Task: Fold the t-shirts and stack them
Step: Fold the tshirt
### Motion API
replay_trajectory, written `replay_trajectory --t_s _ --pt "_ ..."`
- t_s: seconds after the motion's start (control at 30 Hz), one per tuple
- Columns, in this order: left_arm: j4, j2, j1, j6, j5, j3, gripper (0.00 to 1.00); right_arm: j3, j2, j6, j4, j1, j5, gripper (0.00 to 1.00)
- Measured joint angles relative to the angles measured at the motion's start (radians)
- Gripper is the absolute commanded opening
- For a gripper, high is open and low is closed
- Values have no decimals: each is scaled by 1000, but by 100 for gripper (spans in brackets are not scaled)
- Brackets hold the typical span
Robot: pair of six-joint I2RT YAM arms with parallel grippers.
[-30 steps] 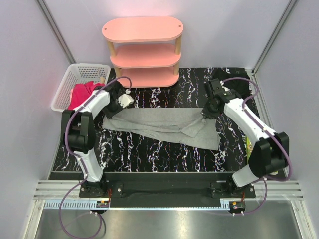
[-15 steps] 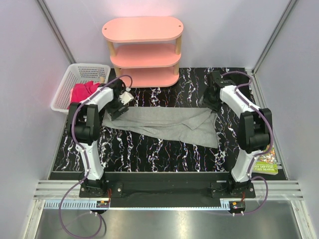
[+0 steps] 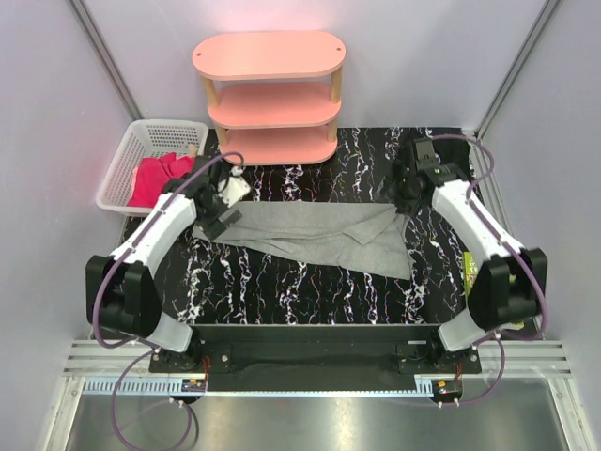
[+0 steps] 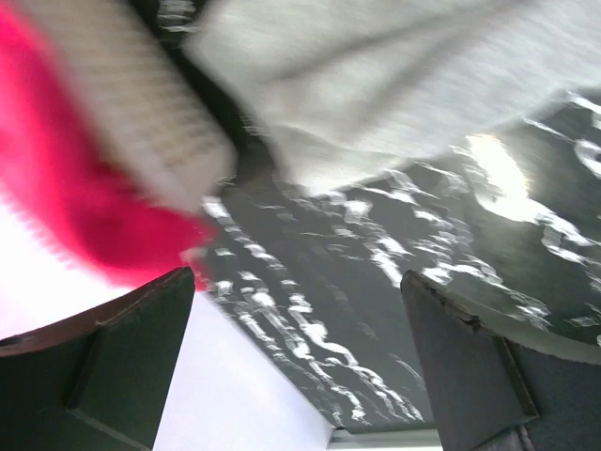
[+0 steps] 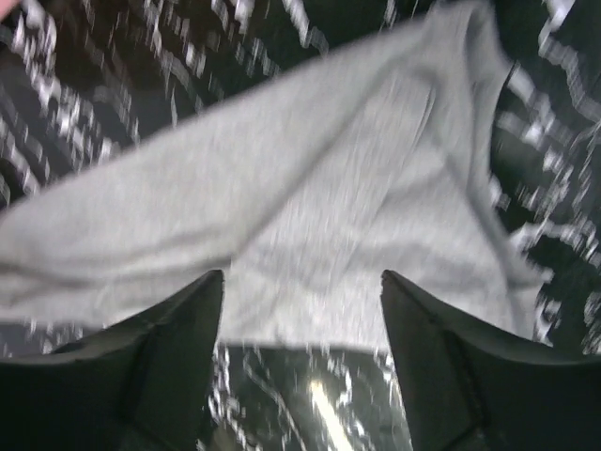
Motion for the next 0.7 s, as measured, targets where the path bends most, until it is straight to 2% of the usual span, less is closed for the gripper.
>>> replay_trajectory --t_s 0.07,0.13,0.2,0.3,0.43,0.57,0.7 --pt "0 -1 -22 -8 17 -57 98 -94 -92 16 12 23 -32 59" --pt "4 48 -33 -17 31 -111 97 -192 -137 34 38 50 -58 43" --pt "9 112 -37 -24 37 -143 96 -277 -133 50 55 69 -83 38" --pt "19 210 -42 -41 39 -147 96 -361 -68 64 55 73 -96 38" --pt "21 290 -46 -61 40 -83 96 -370 -30 66 66 73 -104 38" --pt "29 300 -65 -74 39 0 96 -365 -31 66 88 73 -108 40" --pt "33 273 -102 -82 58 18 95 -365 -31 66 97 73 -106 40"
